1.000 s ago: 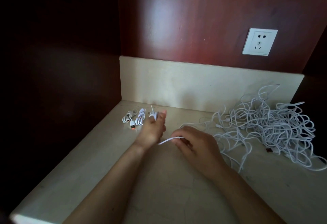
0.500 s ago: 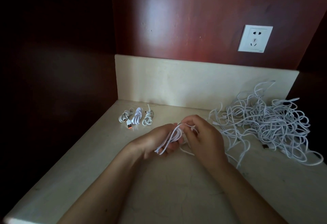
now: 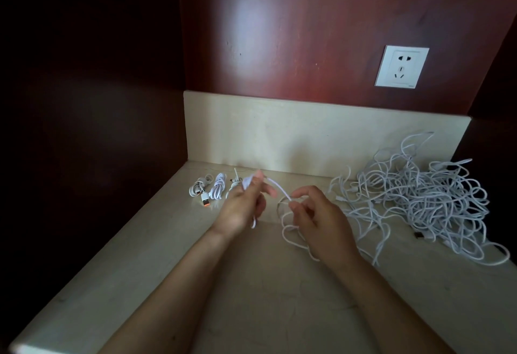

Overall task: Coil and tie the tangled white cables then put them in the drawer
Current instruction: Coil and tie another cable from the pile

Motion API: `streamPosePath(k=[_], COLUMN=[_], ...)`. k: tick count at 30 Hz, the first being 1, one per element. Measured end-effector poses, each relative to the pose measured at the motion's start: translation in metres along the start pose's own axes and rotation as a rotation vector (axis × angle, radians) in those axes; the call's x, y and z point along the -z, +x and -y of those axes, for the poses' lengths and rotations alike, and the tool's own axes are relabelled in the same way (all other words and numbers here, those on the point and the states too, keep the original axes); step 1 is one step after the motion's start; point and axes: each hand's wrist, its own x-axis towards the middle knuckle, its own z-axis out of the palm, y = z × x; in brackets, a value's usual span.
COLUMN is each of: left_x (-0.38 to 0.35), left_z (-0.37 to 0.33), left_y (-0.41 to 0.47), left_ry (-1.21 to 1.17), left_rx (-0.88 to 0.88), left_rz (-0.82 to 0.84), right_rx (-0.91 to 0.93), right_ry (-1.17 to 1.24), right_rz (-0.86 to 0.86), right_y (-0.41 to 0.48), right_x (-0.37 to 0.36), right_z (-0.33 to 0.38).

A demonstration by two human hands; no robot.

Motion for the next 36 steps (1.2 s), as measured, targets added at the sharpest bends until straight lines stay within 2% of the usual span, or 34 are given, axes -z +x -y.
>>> streamPosePath(k=[2,6,11,15,19,22,25,30,33,36], left_x=[0.001,-0.004,0.0,0.005,0.011,0.011,0.007,0.0,-0.003,-0.002], left_z=[0.005,0.008,-0.003,-0.002,-0.007,-0.003,0.005,-0.001,0.002,0.002], left_y=[0.005,0.009,0.011,0.013,0.01,0.011,0.011,-0.001,-0.005,-0.005], left_ry=[-0.064,-0.349,-0.862,-0.801,-0.725,-0.425,-0.08,0.228,0.1,-0.039], left_rx=[0.002,0.045,0.129,0.081,0.008,0.003,0.04,0.205,0.287,0.275], left_rz=[-0.06,-0.045,-0.134,-0.313,-0.449,-0.474,-0.361,0.19,0.432,0.391], right_rx=[0.027,0.062,0.14,0.224,0.242,0.306,0.343,0.254,0.156,0.001], right_ry=[-0.003,-0.025,-0.069,-0.178,-0.238,-0.168,0.031,0.132,0.144,0.26], right_rz=[0.004,0.065,0.153,0.265,0.234,0.203,0.124,0.087,0.038,-0.087], right_y=[0.0,0.001,0.001,0.001,0.002,0.005,0.007,0.006,0.006,0.009], right_x=[-0.001,-0.005,-0.005,-0.007,-0.003,0.001,0.002,0.004,0.002,0.009], right_z=[0.002,0.003,0.004,0.007,-0.001,0.001,0.007,0.003,-0.001,-0.004])
